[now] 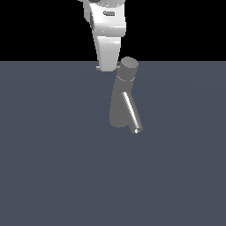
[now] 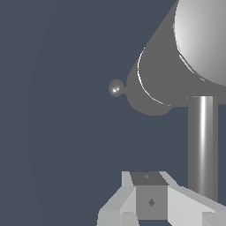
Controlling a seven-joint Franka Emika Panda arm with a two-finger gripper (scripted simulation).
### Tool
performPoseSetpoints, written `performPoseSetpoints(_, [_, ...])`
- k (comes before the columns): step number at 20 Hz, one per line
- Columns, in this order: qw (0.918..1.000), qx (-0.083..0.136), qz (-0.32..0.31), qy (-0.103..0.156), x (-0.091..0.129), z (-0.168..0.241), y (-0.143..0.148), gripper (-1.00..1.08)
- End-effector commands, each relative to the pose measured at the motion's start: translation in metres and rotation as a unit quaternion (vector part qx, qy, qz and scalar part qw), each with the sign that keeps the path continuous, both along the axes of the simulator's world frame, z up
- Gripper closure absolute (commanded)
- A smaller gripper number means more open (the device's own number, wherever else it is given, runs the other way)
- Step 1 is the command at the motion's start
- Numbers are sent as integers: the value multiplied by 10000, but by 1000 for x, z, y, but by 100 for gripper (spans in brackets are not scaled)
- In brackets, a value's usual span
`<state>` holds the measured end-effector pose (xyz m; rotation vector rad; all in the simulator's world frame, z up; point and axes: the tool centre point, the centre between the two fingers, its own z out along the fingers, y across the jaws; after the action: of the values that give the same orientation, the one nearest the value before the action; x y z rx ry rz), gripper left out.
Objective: Turn on the faucet by rotating a designated handle.
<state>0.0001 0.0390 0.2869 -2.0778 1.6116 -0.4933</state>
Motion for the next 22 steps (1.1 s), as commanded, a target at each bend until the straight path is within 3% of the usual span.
performPoseSetpoints(1, [10000,0,0,0,-5,-3,-1,108])
performPoseSetpoints(22, [10000,-2,1,1,-38,-26,-6,108])
